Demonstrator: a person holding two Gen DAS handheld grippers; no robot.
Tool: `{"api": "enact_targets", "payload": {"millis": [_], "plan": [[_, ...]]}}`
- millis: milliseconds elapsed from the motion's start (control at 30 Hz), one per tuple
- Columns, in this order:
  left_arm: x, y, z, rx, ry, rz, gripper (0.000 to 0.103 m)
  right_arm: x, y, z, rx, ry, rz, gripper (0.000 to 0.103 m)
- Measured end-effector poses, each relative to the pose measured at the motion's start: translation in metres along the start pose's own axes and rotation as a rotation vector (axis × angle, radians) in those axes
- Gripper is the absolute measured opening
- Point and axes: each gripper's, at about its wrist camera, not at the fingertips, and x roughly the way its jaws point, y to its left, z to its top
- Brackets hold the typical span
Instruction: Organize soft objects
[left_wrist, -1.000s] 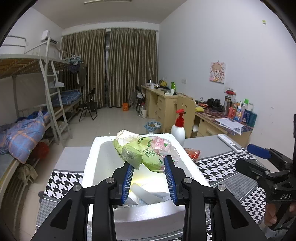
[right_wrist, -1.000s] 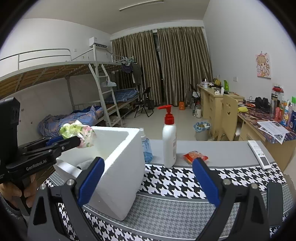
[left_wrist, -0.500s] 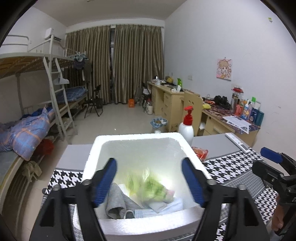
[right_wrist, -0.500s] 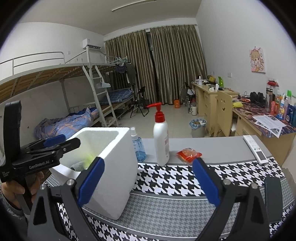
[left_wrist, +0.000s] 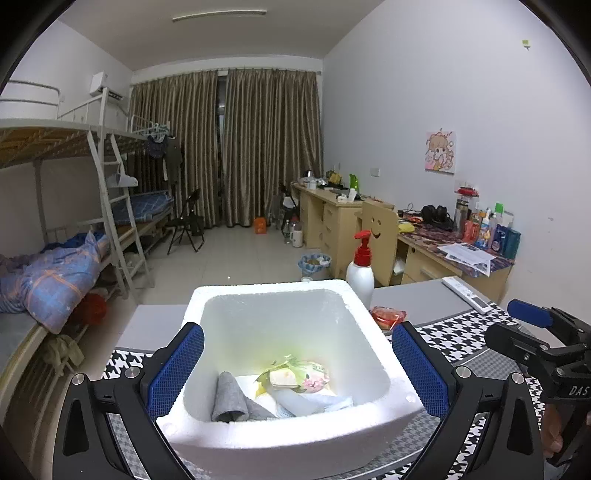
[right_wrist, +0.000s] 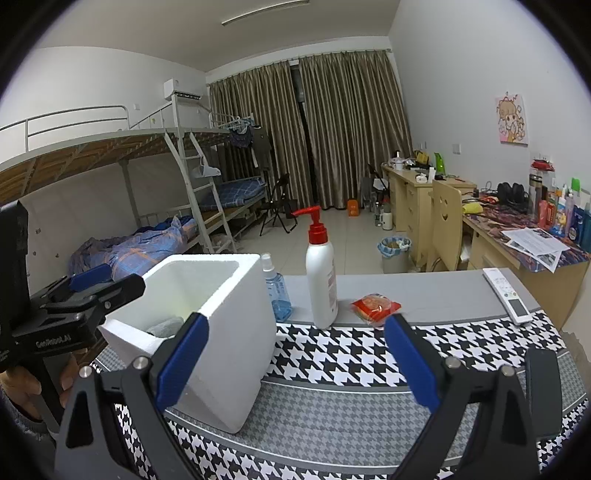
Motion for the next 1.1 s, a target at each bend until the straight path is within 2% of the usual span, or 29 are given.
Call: {"api": "enact_targets", "payload": {"millis": [1100], "plan": [[-0.067, -0.003, -0.01, 0.01, -0.097, 0.022, 0.102, -0.045, 0.033, -0.003, -0.06, -0.066, 0.037, 0.098]]}}
